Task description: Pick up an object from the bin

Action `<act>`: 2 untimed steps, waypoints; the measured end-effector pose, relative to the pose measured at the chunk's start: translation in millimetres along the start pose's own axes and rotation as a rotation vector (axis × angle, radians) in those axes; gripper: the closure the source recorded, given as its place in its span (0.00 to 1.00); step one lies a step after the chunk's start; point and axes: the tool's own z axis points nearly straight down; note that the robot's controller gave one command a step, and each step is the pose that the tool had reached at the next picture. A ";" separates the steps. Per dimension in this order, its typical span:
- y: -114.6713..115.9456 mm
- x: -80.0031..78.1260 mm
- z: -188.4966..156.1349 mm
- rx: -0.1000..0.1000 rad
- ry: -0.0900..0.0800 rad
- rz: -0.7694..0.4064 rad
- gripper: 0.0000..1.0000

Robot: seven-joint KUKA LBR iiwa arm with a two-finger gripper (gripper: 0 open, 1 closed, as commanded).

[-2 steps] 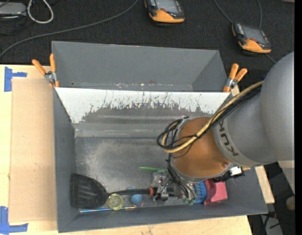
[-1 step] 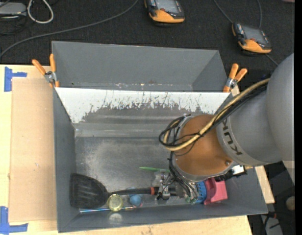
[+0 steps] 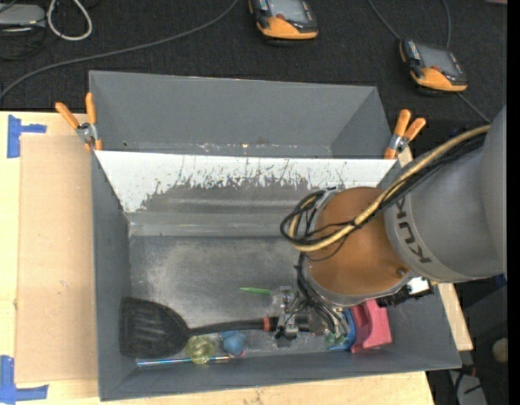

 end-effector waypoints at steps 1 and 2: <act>0.3 -0.8 -26.1 -0.001 -0.004 0.000 1.00; 0.2 -0.5 -33.1 -0.001 -0.003 0.000 1.00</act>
Offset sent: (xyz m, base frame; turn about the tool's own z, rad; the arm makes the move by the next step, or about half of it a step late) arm 0.0010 0.0003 0.0276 -0.0001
